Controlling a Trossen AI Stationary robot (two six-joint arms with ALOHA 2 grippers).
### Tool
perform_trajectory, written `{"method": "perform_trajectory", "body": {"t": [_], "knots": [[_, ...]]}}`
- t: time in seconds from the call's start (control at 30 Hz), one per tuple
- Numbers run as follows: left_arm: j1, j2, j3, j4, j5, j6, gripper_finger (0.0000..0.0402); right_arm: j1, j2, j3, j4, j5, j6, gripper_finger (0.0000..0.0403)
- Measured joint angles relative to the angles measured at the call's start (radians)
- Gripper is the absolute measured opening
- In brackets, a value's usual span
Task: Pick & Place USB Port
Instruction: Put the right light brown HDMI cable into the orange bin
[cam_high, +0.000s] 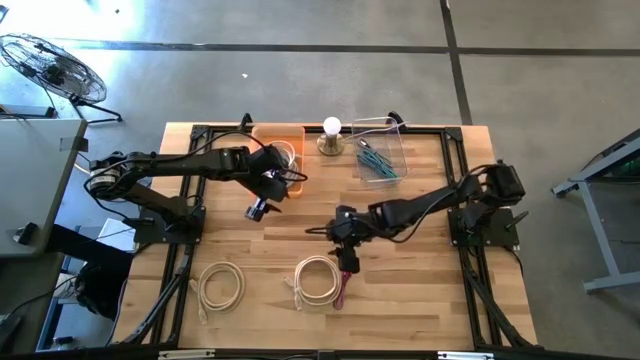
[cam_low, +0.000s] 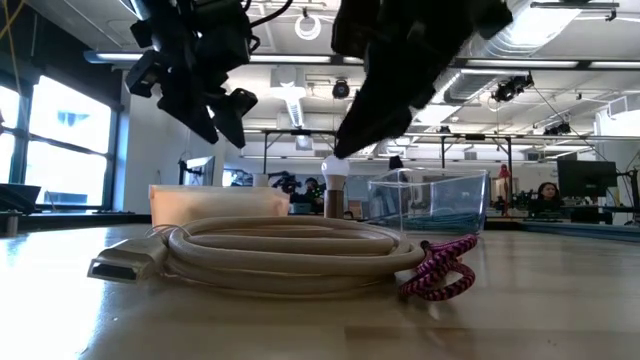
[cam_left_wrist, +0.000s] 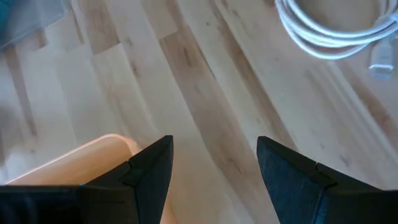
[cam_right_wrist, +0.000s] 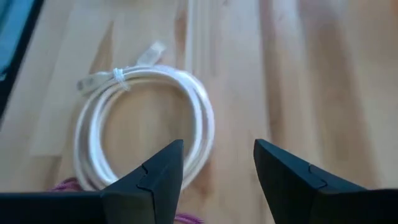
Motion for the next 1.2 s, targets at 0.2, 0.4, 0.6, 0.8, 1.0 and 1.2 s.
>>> {"method": "perform_trajectory", "body": {"t": [0.2,0.4,0.6,0.8,1.0,1.2], "knots": [[0.000,0.000,0.000,0.003,0.036,-0.028,0.0228,0.001,0.072,-0.040,0.077,-0.087,0.049,0.0188],[0.000,0.000,0.000,0.021,0.041,-0.040,0.0228,0.004,0.156,0.001,0.093,-0.206,0.059,0.0188],[0.000,0.000,0.000,0.024,0.041,-0.062,0.0228,0.005,0.179,0.009,0.110,-0.255,0.059,0.0188],[0.000,0.000,0.000,0.024,0.041,-0.085,0.0228,0.005,0.181,0.009,0.133,-0.243,0.035,0.0188],[0.000,0.000,0.000,0.024,0.052,-0.092,0.0228,-0.013,0.182,0.009,0.133,-0.219,0.014,0.0188],[0.000,-0.001,0.000,0.025,0.062,-0.094,0.0228,-0.033,0.244,0.009,0.172,-0.270,0.043,0.0188]]}}
